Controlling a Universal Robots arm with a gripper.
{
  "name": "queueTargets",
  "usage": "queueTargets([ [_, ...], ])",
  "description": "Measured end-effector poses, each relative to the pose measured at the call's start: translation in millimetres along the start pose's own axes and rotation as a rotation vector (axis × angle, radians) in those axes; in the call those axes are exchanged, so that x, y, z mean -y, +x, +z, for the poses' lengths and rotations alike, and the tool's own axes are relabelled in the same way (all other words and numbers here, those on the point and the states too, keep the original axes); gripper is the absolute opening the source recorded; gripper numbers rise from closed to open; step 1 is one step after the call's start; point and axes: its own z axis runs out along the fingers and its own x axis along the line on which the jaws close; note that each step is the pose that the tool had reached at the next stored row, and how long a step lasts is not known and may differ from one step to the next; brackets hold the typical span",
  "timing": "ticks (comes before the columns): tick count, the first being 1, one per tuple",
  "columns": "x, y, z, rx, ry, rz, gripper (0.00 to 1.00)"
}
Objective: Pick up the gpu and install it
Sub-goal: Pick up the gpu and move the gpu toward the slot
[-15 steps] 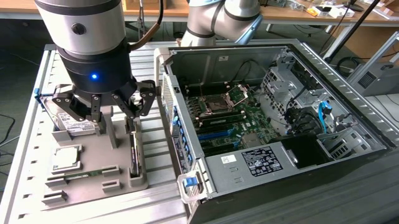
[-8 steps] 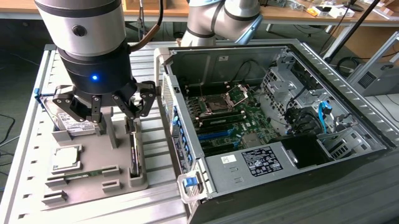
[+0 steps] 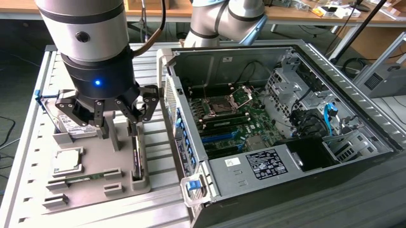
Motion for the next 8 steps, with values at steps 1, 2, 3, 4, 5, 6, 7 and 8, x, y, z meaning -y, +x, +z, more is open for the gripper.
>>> queueTargets([
  [1,0.0,0.0,0.7,0.0,0.0,0.0,0.54],
  [2,0.0,0.0,1.4,0.0,0.0,0.0,0.54],
  [3,0.0,0.0,1.9,0.0,0.0,0.0,0.54],
  [4,0.0,0.0,3.1,0.0,0.0,0.0,0.54],
  [5,0.0,0.0,3.9,0.0,0.0,0.0,0.54],
  [6,0.0,0.0,4.4,0.0,0.0,0.0,0.54],
  [7,0.0,0.1,4.6,0.0,0.0,0.0,0.54],
  [8,0.0,0.0,4.8,0.0,0.0,0.0,0.54],
])
